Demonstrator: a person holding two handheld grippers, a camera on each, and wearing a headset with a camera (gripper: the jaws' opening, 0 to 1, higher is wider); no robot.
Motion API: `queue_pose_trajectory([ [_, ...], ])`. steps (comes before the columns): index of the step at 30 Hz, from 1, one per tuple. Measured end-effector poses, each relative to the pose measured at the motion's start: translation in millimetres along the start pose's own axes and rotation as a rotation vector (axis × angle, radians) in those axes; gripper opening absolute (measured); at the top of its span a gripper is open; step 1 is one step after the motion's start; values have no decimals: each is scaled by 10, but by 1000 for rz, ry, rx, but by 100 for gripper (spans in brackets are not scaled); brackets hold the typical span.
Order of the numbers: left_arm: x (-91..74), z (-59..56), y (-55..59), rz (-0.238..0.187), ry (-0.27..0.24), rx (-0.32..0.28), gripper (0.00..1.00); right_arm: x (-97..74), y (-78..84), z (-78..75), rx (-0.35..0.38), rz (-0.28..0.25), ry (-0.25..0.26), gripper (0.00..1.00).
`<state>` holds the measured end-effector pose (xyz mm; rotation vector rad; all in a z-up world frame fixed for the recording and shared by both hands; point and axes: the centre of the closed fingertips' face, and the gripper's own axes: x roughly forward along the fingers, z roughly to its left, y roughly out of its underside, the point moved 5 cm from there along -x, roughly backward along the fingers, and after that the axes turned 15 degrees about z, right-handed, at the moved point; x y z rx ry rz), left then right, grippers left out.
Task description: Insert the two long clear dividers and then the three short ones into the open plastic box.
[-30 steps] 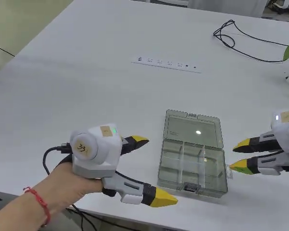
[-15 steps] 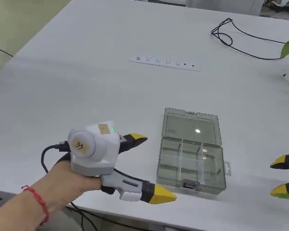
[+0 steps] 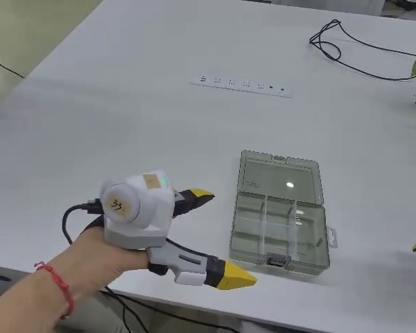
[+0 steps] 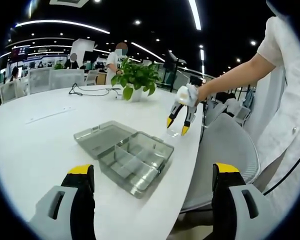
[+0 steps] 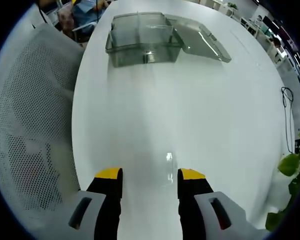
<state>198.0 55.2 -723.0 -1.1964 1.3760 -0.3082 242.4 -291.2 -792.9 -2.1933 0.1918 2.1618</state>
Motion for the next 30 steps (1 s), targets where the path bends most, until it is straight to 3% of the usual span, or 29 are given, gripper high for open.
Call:
queue_pose_trajectory([
  [8,5,-8,-5,1,3,0,100,66,40,-2,-36,39,6,42],
  [30,-11,-7,-11,-1,2,-1,100,60,43,-47,-1,26,-4,33],
])
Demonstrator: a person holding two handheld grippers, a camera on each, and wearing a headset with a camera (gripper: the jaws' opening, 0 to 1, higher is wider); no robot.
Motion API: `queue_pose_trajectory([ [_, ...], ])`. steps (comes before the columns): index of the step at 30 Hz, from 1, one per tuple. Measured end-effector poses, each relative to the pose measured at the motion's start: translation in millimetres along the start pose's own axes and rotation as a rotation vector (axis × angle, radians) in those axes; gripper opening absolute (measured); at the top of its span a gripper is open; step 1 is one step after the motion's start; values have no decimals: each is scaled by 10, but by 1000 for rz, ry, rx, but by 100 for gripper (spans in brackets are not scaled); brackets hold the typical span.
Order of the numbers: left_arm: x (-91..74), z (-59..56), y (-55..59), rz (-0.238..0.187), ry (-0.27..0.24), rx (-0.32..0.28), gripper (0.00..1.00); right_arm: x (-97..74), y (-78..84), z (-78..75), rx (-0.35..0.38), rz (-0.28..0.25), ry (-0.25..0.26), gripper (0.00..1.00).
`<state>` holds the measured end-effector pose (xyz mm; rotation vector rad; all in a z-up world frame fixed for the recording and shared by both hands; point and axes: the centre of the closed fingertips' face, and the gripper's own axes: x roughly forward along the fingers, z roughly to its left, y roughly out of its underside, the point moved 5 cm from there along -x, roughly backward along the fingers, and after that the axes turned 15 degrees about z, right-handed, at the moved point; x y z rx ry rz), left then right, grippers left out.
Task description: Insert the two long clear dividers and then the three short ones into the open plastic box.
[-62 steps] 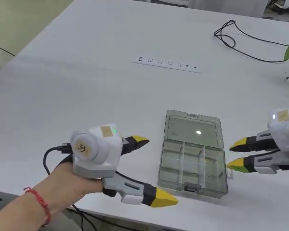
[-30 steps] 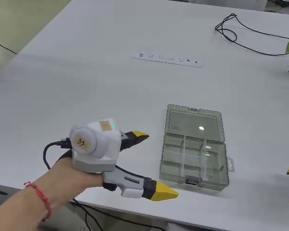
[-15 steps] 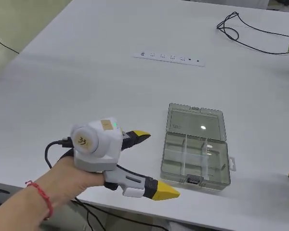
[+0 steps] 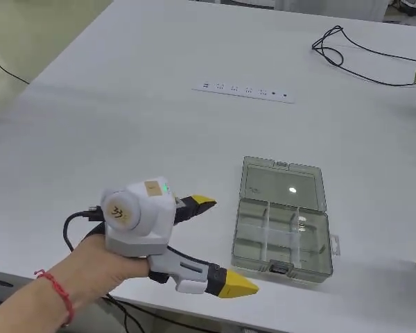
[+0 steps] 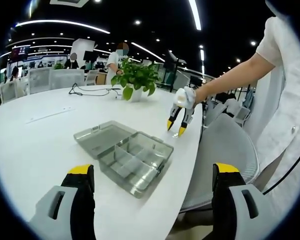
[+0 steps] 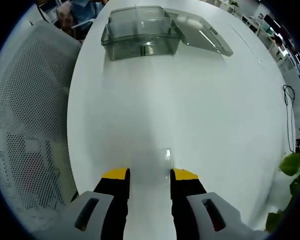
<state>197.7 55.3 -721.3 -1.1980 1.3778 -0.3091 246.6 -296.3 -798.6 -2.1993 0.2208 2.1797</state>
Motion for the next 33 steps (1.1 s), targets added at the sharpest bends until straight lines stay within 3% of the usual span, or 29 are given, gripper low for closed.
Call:
queue_pose_trajectory([
  [5,0,-2,-7,-2,2,2,100,-47,-24,15,4,-12,23,33],
  [12,-8,-5,-52,-14,4,-4,100,-321,-211,20,21,-98,96,33],
  [20,8,5,-126,-37,1,-40,97,-692,-570,130,-12,-185,174,33],
  [28,34,-56,-290,-72,17,-97,89,-1070,-1007,309,-76,-237,255,33],
  [33,53,-103,-383,-102,40,-161,82,-1157,-1184,306,-96,-271,288,33],
])
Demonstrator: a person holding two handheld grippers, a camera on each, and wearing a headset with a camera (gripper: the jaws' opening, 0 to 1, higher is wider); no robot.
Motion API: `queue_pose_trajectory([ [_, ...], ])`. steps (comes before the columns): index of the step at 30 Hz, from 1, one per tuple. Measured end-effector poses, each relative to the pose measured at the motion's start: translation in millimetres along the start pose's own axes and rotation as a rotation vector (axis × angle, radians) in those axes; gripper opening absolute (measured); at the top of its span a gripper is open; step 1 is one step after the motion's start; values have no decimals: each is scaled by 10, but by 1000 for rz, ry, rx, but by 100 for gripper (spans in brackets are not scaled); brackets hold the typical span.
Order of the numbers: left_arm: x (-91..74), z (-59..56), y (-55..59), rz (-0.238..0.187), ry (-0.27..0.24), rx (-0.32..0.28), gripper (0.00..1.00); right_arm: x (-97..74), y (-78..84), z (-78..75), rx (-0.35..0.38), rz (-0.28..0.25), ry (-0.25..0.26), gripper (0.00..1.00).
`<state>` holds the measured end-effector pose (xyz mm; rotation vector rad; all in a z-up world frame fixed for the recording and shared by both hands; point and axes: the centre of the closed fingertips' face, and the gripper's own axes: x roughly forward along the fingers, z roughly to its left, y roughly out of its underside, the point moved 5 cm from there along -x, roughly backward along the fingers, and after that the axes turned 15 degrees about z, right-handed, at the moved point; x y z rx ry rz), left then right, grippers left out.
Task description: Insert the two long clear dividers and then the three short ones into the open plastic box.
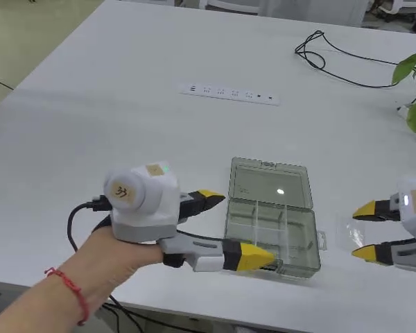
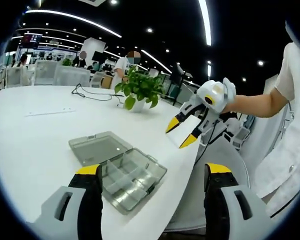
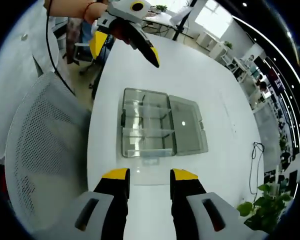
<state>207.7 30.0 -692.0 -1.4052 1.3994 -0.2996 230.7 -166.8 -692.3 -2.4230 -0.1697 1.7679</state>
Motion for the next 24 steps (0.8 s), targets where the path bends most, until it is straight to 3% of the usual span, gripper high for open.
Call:
queue_pose_trajectory([
  [5,22,-56,-65,-34,31,-68,70,-116,-260,28,-13,-29,29,33],
  [7,56,-64,-61,-22,37,-96,65,-157,-353,55,-25,-31,40,33],
  [12,101,-130,-92,-38,77,-154,53,-238,-545,105,-29,-48,54,33],
  [15,133,-172,-112,-40,103,-176,41,-253,-628,138,-43,-53,58,33],
  [24,234,-274,-163,-39,160,-224,27,-313,-811,185,-65,-64,72,33],
])
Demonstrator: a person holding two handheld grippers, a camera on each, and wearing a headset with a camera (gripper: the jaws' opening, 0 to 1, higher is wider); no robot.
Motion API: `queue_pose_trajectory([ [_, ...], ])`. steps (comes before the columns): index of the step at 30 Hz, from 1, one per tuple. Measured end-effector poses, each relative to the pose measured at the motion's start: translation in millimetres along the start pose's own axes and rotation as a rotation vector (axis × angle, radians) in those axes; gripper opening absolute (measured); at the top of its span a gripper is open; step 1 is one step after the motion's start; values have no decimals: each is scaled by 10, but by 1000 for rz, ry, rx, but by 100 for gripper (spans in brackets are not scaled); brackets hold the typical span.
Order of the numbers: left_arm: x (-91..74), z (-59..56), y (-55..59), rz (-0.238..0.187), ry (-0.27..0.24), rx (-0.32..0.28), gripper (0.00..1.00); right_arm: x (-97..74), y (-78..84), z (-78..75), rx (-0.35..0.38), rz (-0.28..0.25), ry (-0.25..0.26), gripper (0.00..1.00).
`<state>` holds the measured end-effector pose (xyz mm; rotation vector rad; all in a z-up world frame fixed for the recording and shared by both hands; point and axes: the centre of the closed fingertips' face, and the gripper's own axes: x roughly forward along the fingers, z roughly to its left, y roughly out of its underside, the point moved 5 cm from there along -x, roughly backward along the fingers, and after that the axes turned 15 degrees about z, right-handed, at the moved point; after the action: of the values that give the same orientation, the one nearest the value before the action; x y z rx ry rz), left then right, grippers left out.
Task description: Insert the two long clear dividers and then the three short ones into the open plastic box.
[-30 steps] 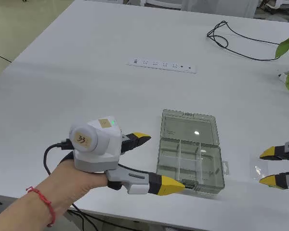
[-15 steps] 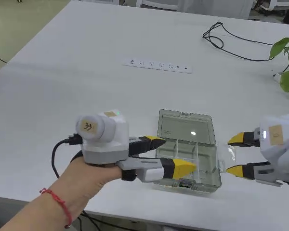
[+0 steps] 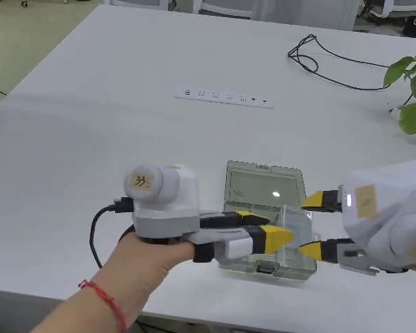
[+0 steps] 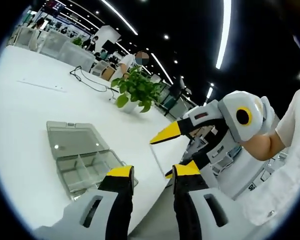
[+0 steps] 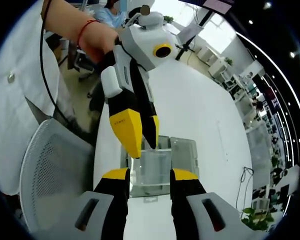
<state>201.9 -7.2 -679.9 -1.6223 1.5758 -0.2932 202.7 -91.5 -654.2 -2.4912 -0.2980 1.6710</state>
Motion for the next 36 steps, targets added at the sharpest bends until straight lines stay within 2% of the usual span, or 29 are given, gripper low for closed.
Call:
queue_pose_trajectory([
  [9,70,-57,-4,3,42,-41,10,-32,-106,36,4,-6,6,33],
  [16,76,-72,-9,-2,69,-70,1,-46,-124,35,-7,4,17,33],
  [31,78,-78,31,-10,83,-121,0,-53,-130,75,-23,6,28,33],
  [36,66,-57,52,-6,67,-117,0,-59,-141,74,-25,3,36,33],
])
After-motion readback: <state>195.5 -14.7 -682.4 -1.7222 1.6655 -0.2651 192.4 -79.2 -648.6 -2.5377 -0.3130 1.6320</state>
